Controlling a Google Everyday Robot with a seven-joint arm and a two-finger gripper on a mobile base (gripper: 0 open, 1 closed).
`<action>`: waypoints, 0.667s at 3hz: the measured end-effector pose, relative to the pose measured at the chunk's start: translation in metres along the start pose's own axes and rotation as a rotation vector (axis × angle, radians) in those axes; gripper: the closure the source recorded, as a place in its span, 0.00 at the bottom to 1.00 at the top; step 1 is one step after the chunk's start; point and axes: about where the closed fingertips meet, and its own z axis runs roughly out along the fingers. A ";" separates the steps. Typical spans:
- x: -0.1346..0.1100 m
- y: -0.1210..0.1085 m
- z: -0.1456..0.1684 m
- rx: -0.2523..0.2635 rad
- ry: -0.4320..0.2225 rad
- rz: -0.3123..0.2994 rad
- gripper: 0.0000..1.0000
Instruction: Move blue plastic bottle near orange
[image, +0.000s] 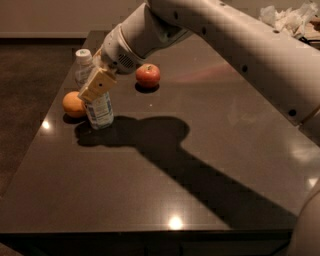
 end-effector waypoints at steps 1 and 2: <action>-0.001 0.001 0.001 -0.004 0.000 -0.001 0.36; -0.002 0.002 0.003 -0.007 0.000 -0.003 0.13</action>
Offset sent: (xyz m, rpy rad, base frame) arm -0.0012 0.0013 -0.0002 -0.0004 0.0010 0.0031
